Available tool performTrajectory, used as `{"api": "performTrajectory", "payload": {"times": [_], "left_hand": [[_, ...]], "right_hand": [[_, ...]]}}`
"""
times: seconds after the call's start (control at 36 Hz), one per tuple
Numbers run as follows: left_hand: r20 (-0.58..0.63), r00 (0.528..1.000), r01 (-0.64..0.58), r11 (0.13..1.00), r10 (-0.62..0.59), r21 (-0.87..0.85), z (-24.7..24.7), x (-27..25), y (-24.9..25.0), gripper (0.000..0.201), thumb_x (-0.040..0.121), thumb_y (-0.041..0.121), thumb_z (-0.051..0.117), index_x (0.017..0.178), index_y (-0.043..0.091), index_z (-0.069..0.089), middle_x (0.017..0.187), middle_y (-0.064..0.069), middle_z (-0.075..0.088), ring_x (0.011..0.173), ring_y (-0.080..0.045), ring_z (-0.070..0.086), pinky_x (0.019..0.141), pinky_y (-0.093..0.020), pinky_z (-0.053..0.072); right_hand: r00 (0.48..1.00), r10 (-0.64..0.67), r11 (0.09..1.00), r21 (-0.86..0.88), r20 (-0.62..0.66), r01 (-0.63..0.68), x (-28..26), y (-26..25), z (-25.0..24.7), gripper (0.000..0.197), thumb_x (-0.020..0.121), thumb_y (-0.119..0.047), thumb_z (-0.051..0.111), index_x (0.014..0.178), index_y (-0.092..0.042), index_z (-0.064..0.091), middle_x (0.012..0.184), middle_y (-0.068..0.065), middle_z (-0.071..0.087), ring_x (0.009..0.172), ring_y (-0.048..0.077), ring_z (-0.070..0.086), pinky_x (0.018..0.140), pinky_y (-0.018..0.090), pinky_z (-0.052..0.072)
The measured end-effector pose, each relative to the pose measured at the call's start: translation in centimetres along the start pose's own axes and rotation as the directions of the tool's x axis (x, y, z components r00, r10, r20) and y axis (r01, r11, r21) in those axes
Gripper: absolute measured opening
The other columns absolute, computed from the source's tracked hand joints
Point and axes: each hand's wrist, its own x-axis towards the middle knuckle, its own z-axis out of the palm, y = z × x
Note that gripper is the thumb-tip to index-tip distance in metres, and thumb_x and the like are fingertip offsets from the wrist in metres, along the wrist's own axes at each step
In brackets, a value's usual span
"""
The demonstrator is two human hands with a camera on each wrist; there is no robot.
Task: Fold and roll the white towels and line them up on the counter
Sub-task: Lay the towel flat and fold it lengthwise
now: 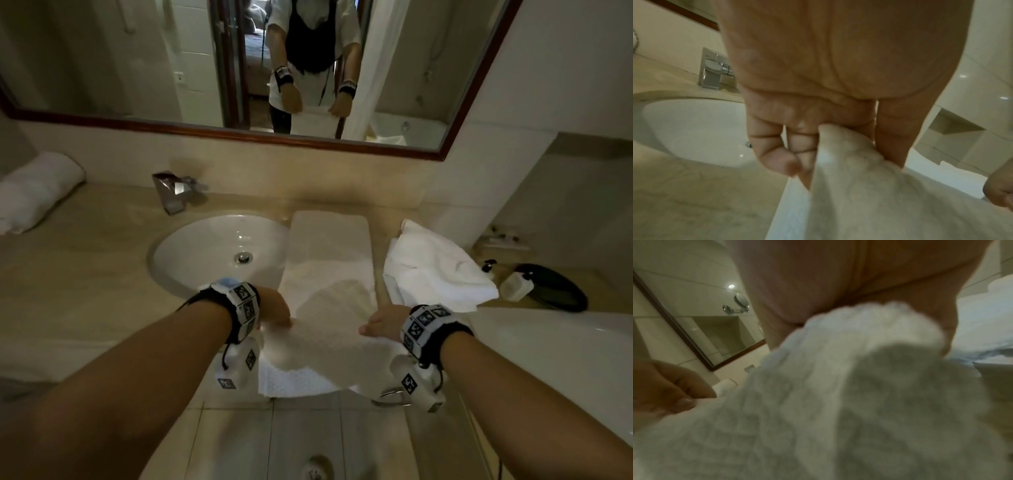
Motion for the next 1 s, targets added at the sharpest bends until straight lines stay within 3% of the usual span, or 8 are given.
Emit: {"api": "performTrajectory", "payload": {"times": [0.08, 0.14, 0.22, 0.33, 0.5, 0.64, 0.78, 1.0], "left_hand": [[-0.102, 0.994, -0.028, 0.999, 0.030, 0.020, 0.0, 1.4, 0.1, 0.045, 0.102, 0.030, 0.036, 0.139, 0.005, 0.045, 0.146, -0.011, 0.042, 0.134, -0.027, 0.039, 0.108, -0.034, 0.031], [-0.179, 0.980, -0.079, 0.996, 0.085, 0.039, -0.6, 2.7, 0.3, 0.040, 0.100, 0.029, 0.037, 0.128, 0.005, 0.055, 0.136, -0.012, 0.051, 0.126, -0.027, 0.047, 0.104, -0.033, 0.035], [-0.281, 0.949, -0.127, 0.989, 0.142, 0.070, -2.2, 5.1, 0.7, 0.035, 0.099, 0.027, 0.037, 0.115, 0.005, 0.060, 0.121, -0.014, 0.060, 0.111, -0.028, 0.055, 0.092, -0.031, 0.041], [-0.436, 0.891, -0.127, 0.992, 0.124, 0.024, -4.9, 8.4, 1.5, 0.033, 0.101, 0.027, 0.034, 0.112, 0.007, 0.057, 0.116, -0.013, 0.061, 0.106, -0.029, 0.058, 0.085, -0.029, 0.043], [-0.442, 0.897, 0.002, 1.000, 0.004, 0.013, -7.6, 15.2, 2.2, 0.041, 0.092, 0.036, 0.046, 0.132, 0.026, 0.046, 0.135, -0.006, 0.049, 0.121, -0.029, 0.050, 0.103, -0.043, 0.042], [-0.453, 0.890, 0.040, 0.998, -0.053, -0.040, -11.1, 21.5, 3.3, 0.054, 0.090, 0.029, 0.051, 0.141, 0.023, 0.033, 0.138, -0.010, 0.044, 0.120, -0.032, 0.048, 0.099, -0.042, 0.044], [-0.461, 0.883, 0.047, 0.994, -0.085, -0.095, -13.8, 27.1, 4.1, 0.056, 0.089, 0.032, 0.050, 0.141, 0.038, 0.028, 0.131, -0.010, 0.050, 0.111, -0.034, 0.053, 0.093, -0.041, 0.049], [-0.353, 0.934, 0.007, 0.990, -0.058, -0.142, -16.2, 32.2, 4.6, 0.055, 0.097, 0.030, 0.048, 0.148, 0.032, 0.027, 0.160, -0.012, -0.002, 0.144, -0.034, 0.020, 0.115, -0.035, 0.024]], "right_hand": [[0.998, 0.041, 0.999, -0.030, -0.039, -0.042, 1.6, -0.6, 0.0, 0.049, 0.096, -0.052, 0.038, 0.065, -0.016, 0.044, 0.070, 0.003, 0.045, 0.076, 0.021, 0.048, 0.075, 0.030, 0.037], [0.994, 0.049, 0.998, -0.042, -0.101, -0.053, 2.8, -0.8, -0.7, 0.046, 0.098, -0.047, 0.037, 0.064, -0.018, 0.044, 0.067, -0.001, 0.040, 0.079, 0.021, 0.049, 0.079, 0.031, 0.038], [0.972, 0.061, 0.998, 0.008, -0.228, -0.061, 5.2, -0.1, -2.6, 0.042, 0.099, -0.042, 0.038, 0.089, -0.009, 0.061, 0.086, 0.008, 0.058, 0.101, 0.027, 0.058, 0.089, 0.031, 0.040], [0.933, 0.068, 0.997, 0.061, -0.353, -0.049, 9.1, 0.8, -5.8, 0.037, 0.100, -0.038, 0.035, 0.103, -0.012, 0.061, 0.102, 0.013, 0.059, 0.105, 0.029, 0.057, 0.078, 0.028, 0.041], [0.912, 0.121, 0.993, 0.039, -0.392, -0.115, 16.7, 2.0, -7.7, 0.022, 0.096, -0.028, 0.046, 0.108, -0.011, 0.052, 0.116, 0.013, 0.053, 0.100, 0.031, 0.055, 0.082, 0.032, 0.045], [0.939, 0.182, 0.975, 0.178, -0.291, -0.134, 23.1, 3.3, -11.4, 0.059, 0.091, -0.029, 0.053, 0.144, -0.025, 0.026, 0.143, 0.016, 0.035, 0.128, 0.036, 0.040, 0.102, 0.040, 0.041], [0.950, 0.172, 0.977, 0.170, -0.259, -0.130, 27.7, 4.4, -14.3, 0.067, 0.093, -0.031, 0.051, 0.149, -0.034, 0.015, 0.147, 0.017, 0.029, 0.134, 0.036, 0.033, 0.108, 0.043, 0.033], [0.969, 0.077, 0.986, 0.161, -0.233, -0.040, 32.1, 4.0, -16.9, 0.071, 0.090, -0.015, 0.057, 0.150, -0.014, 0.019, 0.154, 0.015, 0.011, 0.134, 0.036, 0.034, 0.110, 0.039, 0.034]]}}
